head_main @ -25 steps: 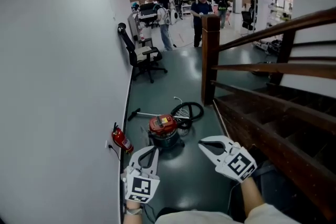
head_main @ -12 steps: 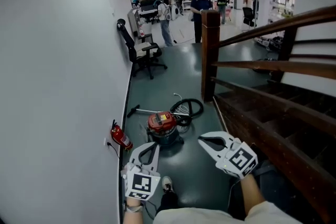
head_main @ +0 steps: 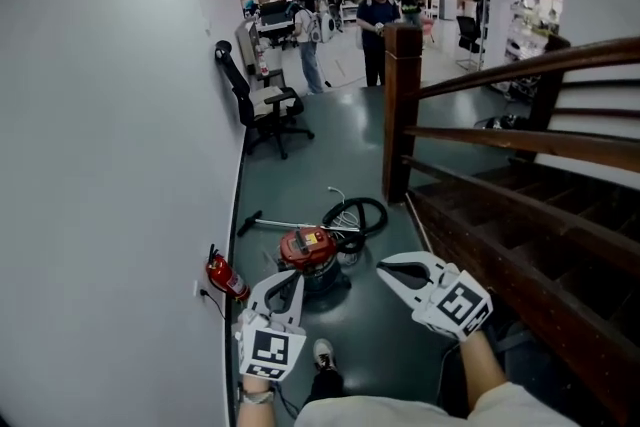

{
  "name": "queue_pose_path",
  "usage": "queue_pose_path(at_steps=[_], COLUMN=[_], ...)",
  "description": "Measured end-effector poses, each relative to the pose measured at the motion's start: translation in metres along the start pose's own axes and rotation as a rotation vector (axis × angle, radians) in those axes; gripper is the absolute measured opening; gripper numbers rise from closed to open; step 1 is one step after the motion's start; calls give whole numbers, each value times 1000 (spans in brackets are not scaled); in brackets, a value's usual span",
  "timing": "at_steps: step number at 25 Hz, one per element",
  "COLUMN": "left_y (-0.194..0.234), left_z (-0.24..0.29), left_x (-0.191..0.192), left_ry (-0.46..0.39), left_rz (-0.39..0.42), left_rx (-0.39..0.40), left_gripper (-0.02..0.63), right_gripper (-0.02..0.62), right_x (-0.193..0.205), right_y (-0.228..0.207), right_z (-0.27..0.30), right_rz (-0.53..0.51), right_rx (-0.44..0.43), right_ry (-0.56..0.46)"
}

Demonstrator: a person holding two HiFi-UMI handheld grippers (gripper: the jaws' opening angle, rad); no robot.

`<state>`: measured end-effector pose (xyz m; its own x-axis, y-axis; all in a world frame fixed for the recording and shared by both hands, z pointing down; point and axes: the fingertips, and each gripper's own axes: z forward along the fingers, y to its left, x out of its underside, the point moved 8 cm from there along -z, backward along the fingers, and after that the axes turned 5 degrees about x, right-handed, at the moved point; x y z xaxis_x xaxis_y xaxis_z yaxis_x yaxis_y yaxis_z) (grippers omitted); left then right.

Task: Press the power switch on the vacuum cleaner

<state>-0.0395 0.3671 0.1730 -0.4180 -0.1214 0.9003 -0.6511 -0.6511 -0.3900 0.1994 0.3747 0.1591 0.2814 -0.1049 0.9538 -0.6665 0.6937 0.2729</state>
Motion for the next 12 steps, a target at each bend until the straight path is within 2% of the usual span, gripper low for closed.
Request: queue_pose_path(at_steps=[8, 12], left_y=[67, 95], left_z=[54, 78], left_x=[16, 17], left_ry=[-16, -21], left_rz=[2, -7], left_rx=[10, 22], left_gripper=[0, 0], right_gripper=[23, 23], right_x=[2, -6], right_y=[-46, -66], right_z=[73, 99], right_rz=[-17, 7], right_rx=[6, -8], right_ry=[40, -1])
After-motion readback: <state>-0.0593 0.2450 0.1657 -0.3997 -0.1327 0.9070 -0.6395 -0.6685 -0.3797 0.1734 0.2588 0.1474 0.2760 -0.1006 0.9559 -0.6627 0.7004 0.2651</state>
